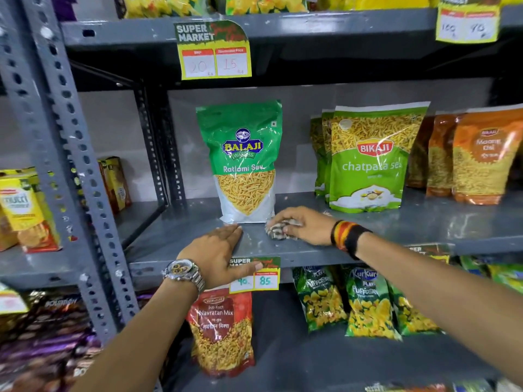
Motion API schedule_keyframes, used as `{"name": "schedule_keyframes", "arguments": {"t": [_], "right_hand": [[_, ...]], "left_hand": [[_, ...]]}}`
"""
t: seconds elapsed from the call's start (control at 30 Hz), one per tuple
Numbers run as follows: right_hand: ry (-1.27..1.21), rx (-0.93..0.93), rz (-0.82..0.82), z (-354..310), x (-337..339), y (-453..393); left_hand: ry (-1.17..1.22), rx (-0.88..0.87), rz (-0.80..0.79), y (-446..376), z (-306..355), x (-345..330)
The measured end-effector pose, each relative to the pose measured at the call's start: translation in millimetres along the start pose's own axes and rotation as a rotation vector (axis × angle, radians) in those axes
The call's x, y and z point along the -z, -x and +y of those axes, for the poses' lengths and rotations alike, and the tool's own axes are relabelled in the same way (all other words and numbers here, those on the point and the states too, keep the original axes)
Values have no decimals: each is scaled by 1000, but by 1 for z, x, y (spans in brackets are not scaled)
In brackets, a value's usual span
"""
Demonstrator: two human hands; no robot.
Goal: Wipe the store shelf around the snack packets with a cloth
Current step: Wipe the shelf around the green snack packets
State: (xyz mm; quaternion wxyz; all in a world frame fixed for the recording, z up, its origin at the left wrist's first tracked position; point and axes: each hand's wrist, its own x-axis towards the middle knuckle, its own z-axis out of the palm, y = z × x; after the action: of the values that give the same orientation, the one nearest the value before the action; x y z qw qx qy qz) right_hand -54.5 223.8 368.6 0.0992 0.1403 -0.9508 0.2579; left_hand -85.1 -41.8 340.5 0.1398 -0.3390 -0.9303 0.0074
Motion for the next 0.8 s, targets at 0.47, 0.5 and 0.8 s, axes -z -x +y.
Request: {"name": "schedule_keyframes", "arguments": {"t": [0.47, 0.5, 0.8], "right_hand": [[-52, 20, 14, -21, 3, 39], [-76, 27, -35, -27, 8, 43], [-10, -155, 193, -13, 2, 48]], "left_hand": [[-17, -7, -18, 1, -2, 0], [-13, -9, -16, 1, -2, 0], [11, -33, -28, -1, -6, -4]]}}
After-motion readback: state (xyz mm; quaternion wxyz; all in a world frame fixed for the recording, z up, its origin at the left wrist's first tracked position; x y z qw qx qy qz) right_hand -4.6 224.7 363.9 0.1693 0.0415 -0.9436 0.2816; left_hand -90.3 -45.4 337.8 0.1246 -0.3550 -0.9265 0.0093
